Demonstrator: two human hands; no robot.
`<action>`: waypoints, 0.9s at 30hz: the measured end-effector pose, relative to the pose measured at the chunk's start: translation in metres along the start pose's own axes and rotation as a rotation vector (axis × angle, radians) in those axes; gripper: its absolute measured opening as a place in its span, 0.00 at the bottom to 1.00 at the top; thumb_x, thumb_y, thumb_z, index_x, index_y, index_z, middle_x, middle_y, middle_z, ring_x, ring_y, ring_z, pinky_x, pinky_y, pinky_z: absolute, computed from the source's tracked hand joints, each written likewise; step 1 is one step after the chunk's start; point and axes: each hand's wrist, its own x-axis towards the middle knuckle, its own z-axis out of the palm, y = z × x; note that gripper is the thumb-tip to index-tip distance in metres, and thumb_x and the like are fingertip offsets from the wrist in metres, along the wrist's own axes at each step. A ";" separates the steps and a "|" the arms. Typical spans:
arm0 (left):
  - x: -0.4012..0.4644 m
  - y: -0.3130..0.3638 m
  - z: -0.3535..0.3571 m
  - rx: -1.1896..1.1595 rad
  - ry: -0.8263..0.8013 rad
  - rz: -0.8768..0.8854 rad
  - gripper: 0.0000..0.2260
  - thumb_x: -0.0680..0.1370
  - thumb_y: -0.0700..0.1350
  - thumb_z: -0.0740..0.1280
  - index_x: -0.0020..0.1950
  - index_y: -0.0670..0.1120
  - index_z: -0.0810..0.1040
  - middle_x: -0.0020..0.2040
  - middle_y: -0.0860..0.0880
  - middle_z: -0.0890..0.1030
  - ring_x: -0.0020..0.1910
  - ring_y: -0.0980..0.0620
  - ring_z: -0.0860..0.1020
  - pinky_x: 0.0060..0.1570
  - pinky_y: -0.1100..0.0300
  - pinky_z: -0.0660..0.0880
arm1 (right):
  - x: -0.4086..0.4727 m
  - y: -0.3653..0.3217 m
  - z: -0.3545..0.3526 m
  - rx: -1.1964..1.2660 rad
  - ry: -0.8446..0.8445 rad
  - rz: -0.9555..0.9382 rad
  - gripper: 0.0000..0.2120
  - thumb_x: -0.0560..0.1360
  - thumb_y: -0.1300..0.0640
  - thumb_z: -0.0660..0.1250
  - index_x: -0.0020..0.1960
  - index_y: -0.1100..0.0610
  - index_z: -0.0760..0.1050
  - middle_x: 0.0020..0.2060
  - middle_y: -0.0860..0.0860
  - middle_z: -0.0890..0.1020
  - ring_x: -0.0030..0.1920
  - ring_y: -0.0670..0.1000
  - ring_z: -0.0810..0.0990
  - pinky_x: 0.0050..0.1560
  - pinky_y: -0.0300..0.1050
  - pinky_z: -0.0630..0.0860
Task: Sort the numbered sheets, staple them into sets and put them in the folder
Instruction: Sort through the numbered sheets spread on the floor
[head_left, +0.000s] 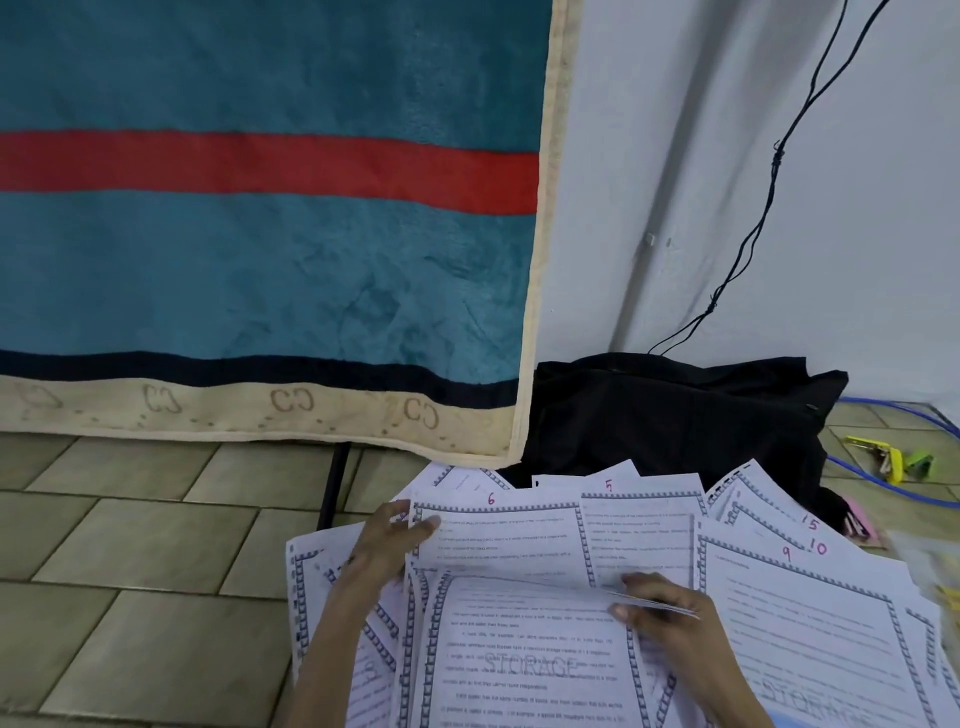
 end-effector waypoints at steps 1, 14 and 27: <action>-0.001 0.001 0.001 0.038 -0.029 0.053 0.09 0.75 0.39 0.69 0.54 0.43 0.77 0.54 0.45 0.79 0.55 0.44 0.77 0.52 0.57 0.75 | 0.000 0.000 0.000 0.015 -0.010 -0.001 0.07 0.63 0.75 0.74 0.34 0.65 0.82 0.41 0.52 0.84 0.37 0.48 0.80 0.30 0.30 0.75; -0.056 0.010 0.008 -0.379 -0.075 0.029 0.13 0.83 0.52 0.48 0.57 0.49 0.69 0.42 0.58 0.77 0.48 0.59 0.77 0.44 0.76 0.71 | 0.005 -0.009 0.023 0.095 0.083 -0.106 0.18 0.66 0.76 0.70 0.52 0.62 0.74 0.31 0.54 0.83 0.35 0.46 0.83 0.30 0.24 0.72; -0.024 -0.046 -0.028 -0.319 0.527 -0.034 0.06 0.74 0.29 0.65 0.50 0.33 0.74 0.45 0.40 0.80 0.46 0.46 0.77 0.46 0.54 0.75 | 0.008 -0.007 0.022 -0.057 0.026 -0.036 0.06 0.64 0.75 0.73 0.38 0.68 0.80 0.26 0.45 0.82 0.32 0.48 0.81 0.47 0.38 0.79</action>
